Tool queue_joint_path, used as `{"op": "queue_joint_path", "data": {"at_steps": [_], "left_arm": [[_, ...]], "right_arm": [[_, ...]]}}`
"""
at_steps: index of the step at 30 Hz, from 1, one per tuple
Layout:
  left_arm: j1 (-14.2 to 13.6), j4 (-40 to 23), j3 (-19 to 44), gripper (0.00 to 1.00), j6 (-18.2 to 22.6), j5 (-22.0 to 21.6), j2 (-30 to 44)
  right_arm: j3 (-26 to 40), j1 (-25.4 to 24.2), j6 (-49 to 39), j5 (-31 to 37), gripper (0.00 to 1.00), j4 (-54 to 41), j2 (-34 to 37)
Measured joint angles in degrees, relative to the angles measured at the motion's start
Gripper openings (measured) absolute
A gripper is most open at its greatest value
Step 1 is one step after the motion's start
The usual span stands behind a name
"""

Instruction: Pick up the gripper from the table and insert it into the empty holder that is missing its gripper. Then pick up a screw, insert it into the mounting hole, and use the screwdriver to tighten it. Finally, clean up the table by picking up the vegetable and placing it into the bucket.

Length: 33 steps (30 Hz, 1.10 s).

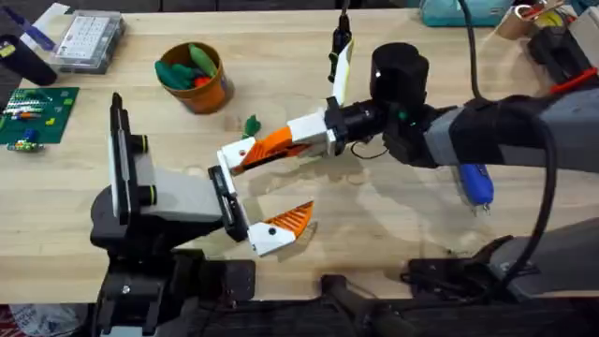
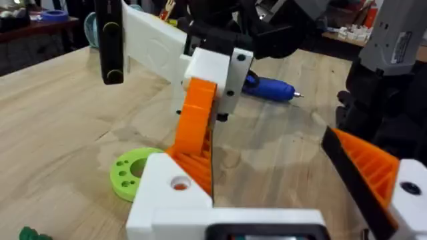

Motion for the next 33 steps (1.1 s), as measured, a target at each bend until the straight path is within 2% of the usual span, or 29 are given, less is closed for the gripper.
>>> {"op": "queue_joint_path", "data": {"at_steps": [13, 14, 17, 18, 27, 31, 33], "left_arm": [[0.0, 0.0, 0.0, 0.99, -0.2, 0.0, 0.0], [0.0, 0.0, 0.0, 0.99, -0.2, 0.0, 0.0], [0.0, 0.0, 0.0, 0.99, -0.2, 0.0, 0.0], [0.0, 0.0, 0.0, 0.99, -0.2, 0.0, 0.0], [0.0, 0.0, 0.0, 0.99, -0.2, 0.0, 0.0], [0.0, 0.0, 0.0, 0.99, -0.6, 0.0, 0.1], [0.0, 0.0, 0.0, 0.99, -0.6, 0.1, 0.1]], "right_arm": [[-0.2, 0.0, 0.6, 0.2, 0.008, 0.1, 0.0], [-0.2, 0.0, 0.7, 0.2, 0.022, 0.1, 0.0], [-0.3, 0.0, 0.9, 1.0, 0.163, 0.0, 0.0], [-0.4, 0.0, 0.8, 1.2, 0.183, 0.0, 0.0], [-0.5, 0.0, 0.9, 2.2, 0.236, -0.1, 0.0], [-0.4, 0.0, 1.2, 2.3, 0.021, 0.5, -0.2], [-0.4, 0.0, 1.3, 2.3, 0.014, 0.4, -0.3]]}}
